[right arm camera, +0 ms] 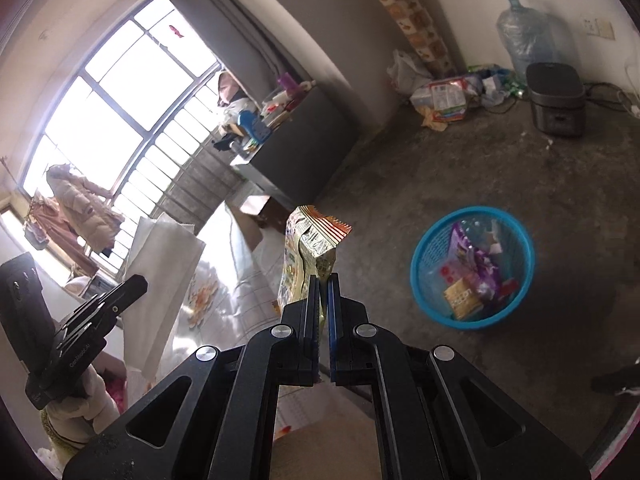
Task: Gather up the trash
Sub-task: 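Carry the tissue and yellow bag to the wastebasket and release both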
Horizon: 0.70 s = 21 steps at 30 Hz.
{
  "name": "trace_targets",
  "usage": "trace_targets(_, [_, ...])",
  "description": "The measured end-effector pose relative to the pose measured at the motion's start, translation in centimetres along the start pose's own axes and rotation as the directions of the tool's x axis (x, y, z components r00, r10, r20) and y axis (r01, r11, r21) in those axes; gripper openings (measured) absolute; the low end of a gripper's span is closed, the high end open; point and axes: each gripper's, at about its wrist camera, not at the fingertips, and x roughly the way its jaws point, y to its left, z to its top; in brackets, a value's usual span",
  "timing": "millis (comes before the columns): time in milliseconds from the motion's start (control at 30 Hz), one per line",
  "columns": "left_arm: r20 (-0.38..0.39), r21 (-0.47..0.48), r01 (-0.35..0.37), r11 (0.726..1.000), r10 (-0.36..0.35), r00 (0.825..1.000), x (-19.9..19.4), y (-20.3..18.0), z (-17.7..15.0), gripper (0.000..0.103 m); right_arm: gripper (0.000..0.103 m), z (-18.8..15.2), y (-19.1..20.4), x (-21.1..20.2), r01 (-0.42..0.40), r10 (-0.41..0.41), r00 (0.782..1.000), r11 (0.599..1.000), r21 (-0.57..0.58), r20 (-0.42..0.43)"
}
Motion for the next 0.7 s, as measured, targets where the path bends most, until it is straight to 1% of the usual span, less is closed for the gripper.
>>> trace_targets(67, [-0.023,0.011,0.049,0.999,-0.049,0.999,2.2,-1.5,1.2,0.003,0.002,0.6,-2.4,-1.0,0.102,-0.103,0.994,0.994,0.029,0.039])
trace_targets(133, [-0.055,0.015,0.096,0.995,-0.095,0.994,4.5,-2.6,2.1,0.003,0.002,1.0,-4.9,-1.7,0.192,-0.196,0.979,0.979,0.063,0.06])
trace_targets(200, [-0.106,0.0,0.149,0.989,-0.148,0.983,7.4,-3.6,2.6,0.003,0.002,1.0,-6.8,-1.6,0.247,-0.254,0.965,0.964,0.099,0.06])
trace_targets(267, [-0.17,-0.035,0.176,0.984,-0.179,0.969,10.9,-4.4,3.0,0.003,0.002,0.8,-7.7,-0.9,0.299,-0.306,0.951,0.948,0.113,0.051])
trace_targets(300, [-0.203,-0.05,0.186,0.981,-0.192,0.96,12.6,-4.7,3.0,0.003,0.002,0.8,-8.1,-0.2,0.313,-0.32,0.947,0.943,0.116,0.041])
trace_targets(333, [-0.234,-0.063,0.195,0.979,-0.205,0.95,14.4,-5.1,3.0,0.003,0.002,0.6,-8.3,0.4,0.314,-0.32,0.947,0.941,0.123,0.03])
trace_targets(367, [-0.263,-0.069,0.19,0.979,-0.201,0.944,16.0,-5.4,2.9,0.003,0.002,0.5,-8.6,1.2,0.323,-0.328,0.944,0.938,0.129,0.019])
trace_targets(400, [-0.288,-0.066,0.182,0.981,-0.193,0.938,17.5,-5.8,2.8,0.003,0.002,0.4,-8.8,2.1,0.346,-0.35,0.937,0.93,0.121,0.009])
trace_targets(433, [-0.311,-0.062,0.178,0.982,-0.189,0.932,19.0,-6.1,2.7,0.003,0.002,0.5,-8.8,3.1,0.381,-0.384,0.923,0.919,0.1,0.006])
trace_targets(500, [-0.352,-0.051,0.161,0.986,-0.168,0.921,22.1,-6.8,2.7,0.003,0.002,0.6,-9.3,5.0,0.457,-0.458,0.889,0.888,0.053,0.003])
trace_targets(567, [-0.391,-0.051,0.154,0.987,-0.162,0.906,25.1,-7.4,2.9,0.003,0.002,0.7,-10.2,6.8,0.509,-0.509,0.861,0.86,0.016,-0.008])
trace_targets(633, [-0.417,-0.034,0.137,0.99,-0.138,0.898,27.8,-8.0,2.9,0.003,0.002,0.8,-10.9,9.0,0.559,-0.56,0.828,0.828,-0.033,-0.016])
trace_targets(667, [-0.431,-0.03,0.131,0.991,-0.131,0.893,29.0,-8.2,2.7,0.003,0.002,0.8,-11.4,10.2,0.569,-0.57,0.821,0.821,-0.047,-0.026])
trace_targets(700, [-0.449,-0.031,0.122,0.992,-0.123,0.885,30.3,-8.4,2.6,0.003,0.002,0.8,-11.8,11.4,0.569,-0.571,0.82,0.82,-0.053,-0.036])
